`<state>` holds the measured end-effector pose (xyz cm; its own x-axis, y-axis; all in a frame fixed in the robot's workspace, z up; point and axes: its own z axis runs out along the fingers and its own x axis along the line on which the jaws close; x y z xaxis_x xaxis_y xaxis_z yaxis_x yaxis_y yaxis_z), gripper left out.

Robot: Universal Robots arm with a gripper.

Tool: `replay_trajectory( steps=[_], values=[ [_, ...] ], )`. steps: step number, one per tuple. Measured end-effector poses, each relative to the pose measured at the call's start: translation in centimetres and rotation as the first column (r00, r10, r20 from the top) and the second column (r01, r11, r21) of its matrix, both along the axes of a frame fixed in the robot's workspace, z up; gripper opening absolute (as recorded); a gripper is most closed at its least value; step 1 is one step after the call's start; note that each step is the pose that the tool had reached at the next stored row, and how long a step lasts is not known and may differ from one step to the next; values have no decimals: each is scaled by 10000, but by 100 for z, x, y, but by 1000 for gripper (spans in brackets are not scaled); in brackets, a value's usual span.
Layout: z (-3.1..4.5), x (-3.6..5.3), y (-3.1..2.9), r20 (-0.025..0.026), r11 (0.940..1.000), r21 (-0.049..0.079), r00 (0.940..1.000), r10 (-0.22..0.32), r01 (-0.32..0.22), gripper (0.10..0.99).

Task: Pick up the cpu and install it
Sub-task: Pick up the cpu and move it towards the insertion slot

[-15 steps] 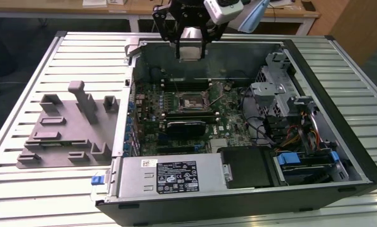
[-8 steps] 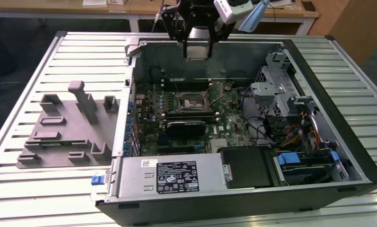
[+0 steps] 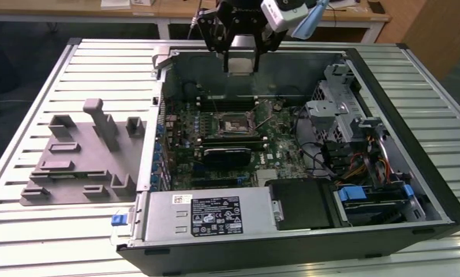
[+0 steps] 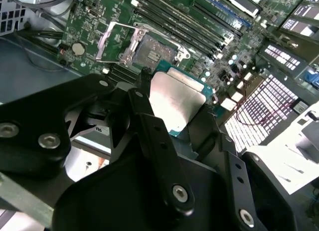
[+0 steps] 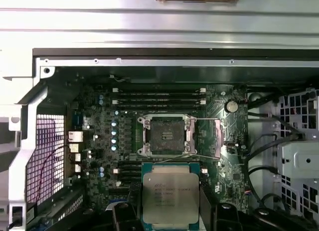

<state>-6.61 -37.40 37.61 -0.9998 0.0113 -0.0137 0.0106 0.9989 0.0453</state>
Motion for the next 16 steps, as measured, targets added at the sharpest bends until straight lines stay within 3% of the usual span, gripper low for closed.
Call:
replay_trajectory(
  steps=[16],
  values=[
    [-290,2,0,0,10000,-1,10000,0,0,541]
  ],
)
